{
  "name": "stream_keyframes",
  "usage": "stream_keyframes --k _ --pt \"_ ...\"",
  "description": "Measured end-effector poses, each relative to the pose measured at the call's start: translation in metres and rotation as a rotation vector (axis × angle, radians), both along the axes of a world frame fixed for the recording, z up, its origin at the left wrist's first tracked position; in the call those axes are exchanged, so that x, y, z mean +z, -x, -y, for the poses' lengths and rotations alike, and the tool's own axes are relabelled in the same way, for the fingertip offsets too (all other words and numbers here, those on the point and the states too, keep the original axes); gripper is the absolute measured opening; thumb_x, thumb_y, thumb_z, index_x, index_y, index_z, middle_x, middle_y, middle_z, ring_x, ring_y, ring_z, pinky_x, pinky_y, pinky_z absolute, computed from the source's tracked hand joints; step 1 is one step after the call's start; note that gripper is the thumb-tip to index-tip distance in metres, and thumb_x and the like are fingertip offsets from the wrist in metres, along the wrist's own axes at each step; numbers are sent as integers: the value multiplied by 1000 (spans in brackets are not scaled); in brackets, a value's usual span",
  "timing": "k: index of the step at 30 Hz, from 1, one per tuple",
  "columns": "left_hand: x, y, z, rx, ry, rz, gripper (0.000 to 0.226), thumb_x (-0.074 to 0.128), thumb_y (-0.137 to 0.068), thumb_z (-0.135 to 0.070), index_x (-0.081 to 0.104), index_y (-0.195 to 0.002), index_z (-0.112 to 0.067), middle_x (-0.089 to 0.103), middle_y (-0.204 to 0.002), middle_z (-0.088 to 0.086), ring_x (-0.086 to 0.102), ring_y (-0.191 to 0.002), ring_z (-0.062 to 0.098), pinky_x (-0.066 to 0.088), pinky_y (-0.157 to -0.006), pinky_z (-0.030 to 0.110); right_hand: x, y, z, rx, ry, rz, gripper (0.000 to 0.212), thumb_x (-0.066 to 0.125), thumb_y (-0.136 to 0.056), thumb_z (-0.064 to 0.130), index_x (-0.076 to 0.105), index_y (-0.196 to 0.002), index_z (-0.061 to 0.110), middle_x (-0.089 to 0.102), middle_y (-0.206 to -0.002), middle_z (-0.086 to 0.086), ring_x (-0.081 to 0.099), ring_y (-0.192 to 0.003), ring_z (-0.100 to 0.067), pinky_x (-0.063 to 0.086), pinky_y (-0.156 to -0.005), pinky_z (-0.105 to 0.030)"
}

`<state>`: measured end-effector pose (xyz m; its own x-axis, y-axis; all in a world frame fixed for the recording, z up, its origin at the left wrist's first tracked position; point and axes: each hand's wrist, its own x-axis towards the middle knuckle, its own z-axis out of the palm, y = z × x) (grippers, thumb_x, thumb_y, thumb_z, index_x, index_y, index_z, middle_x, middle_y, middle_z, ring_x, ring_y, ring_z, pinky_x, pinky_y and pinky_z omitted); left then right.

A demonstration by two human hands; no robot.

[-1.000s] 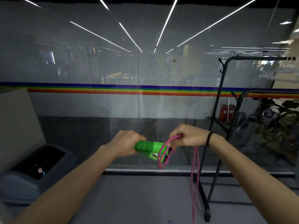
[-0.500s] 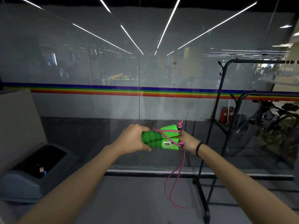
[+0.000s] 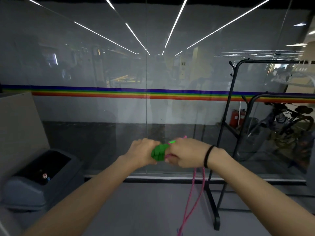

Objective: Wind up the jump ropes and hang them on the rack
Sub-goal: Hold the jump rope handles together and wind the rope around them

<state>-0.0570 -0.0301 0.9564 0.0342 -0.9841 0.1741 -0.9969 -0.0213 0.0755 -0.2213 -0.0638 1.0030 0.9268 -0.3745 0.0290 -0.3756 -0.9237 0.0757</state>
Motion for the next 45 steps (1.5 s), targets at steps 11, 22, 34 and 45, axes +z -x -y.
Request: stream_keyframes --k 11,22,34,45 --pt "29 -5 -23 -401 -22 -341 30 82 -63 -24 67 -88 -18 62 -69 -8 51 -60 0 39 -57 21 -17 15 53 -24 -988 642 17 63 -79 9 66 -64 17 62 -46 11 52 -44 1 40 -46 -11" --pt "18 -3 -15 69 171 -405 35 83 -58 -38 67 -84 -22 68 -78 0 66 -76 19 46 -62 23 -36 12 18 -62 -380 159 21 46 -93 17 66 -96 12 65 -84 4 47 -74 -1 33 -66 -10" --pt "32 9 -22 -424 -162 -392 34 84 -61 -24 67 -89 -17 67 -81 7 58 -73 13 43 -66 30 1 22 41 -104 -784 551 17 61 -84 8 62 -67 6 60 -48 11 50 -48 3 38 -52 -9" --pt "18 10 -17 33 117 -727 30 85 -58 -34 70 -68 -10 70 -63 1 65 -56 10 48 -54 19 -47 12 18 -264 -597 430 32 38 -97 27 52 -68 23 44 -56 7 43 -48 -2 33 -47 -13"
